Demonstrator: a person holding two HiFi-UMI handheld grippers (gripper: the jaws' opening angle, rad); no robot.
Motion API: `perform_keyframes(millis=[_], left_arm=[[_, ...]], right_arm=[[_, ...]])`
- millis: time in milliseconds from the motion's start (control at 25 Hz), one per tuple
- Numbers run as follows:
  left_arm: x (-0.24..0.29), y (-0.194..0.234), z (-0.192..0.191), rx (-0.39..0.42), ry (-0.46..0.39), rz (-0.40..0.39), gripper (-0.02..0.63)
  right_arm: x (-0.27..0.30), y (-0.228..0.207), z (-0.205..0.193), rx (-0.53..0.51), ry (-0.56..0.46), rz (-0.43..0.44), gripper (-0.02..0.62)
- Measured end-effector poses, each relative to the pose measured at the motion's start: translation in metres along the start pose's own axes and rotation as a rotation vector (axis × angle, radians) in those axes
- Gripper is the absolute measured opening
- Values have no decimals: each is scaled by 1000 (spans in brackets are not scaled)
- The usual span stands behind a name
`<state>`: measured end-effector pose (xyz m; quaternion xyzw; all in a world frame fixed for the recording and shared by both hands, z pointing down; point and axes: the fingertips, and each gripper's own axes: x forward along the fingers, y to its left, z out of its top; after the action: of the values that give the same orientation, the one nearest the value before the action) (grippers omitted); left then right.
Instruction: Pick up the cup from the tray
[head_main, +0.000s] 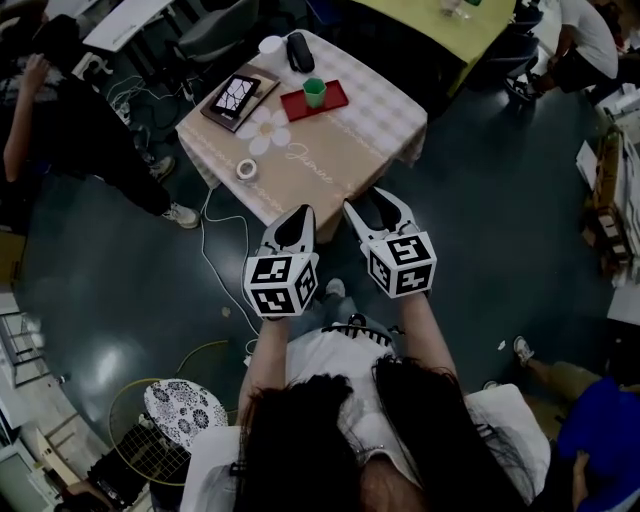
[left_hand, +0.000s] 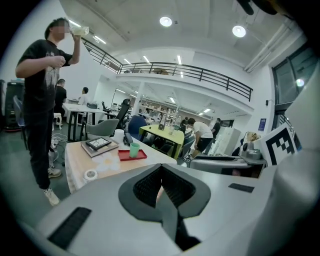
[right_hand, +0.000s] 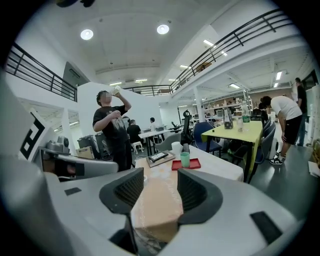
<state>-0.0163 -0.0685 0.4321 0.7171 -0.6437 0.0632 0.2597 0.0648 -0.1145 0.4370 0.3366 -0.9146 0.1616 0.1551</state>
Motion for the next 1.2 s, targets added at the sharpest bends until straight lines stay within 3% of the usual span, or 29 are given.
perform_keyframes(millis=[200, 800, 1200], left_arm=[[10, 10, 8, -1, -17, 24, 5], [60, 61, 62, 12, -52, 6, 5], [90, 101, 76, 9, -8, -31, 5]], right_arm=[[15, -3, -1, -10, 21, 14, 208], [83, -16, 45, -26, -1, -3, 240], [130, -18, 52, -10, 45, -40, 287]])
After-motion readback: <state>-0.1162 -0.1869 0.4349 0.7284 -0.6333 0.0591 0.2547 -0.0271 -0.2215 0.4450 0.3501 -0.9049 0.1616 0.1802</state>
